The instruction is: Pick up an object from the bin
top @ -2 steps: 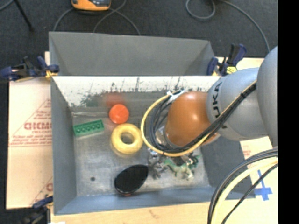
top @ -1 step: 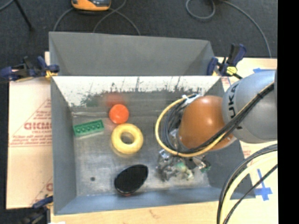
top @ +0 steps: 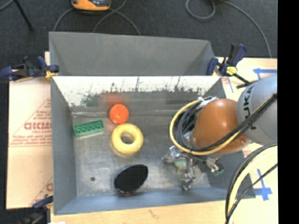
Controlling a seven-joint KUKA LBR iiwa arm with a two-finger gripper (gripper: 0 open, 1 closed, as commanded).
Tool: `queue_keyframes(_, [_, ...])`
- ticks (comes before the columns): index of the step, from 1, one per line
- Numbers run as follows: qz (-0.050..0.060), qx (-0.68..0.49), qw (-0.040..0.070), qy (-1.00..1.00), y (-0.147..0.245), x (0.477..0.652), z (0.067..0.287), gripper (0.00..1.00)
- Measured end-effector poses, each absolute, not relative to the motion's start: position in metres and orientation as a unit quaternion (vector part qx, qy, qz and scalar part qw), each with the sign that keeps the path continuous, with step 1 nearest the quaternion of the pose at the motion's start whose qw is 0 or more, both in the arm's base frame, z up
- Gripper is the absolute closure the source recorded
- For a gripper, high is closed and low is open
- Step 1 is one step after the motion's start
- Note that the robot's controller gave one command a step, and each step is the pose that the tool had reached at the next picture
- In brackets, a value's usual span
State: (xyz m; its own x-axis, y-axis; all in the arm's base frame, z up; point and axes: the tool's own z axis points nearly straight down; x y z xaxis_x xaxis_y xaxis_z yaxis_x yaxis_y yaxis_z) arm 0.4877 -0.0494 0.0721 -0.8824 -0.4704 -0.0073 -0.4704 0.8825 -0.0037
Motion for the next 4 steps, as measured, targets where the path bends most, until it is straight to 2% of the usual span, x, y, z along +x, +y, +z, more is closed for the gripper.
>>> queue_keyframes(1, [-0.002,-0.238,0.004,0.971,-0.041,0.487,0.072,0.0])
queue_keyframes(2, [0.0,-0.281,-0.002,0.96,-0.002,0.51,0.104,0.0])
queue_keyframes(3, [-0.001,-0.352,0.005,0.936,0.037,0.521,0.125,0.0])
queue_keyframes(4, [0.001,-0.374,-0.002,0.927,0.061,0.517,0.12,0.0])
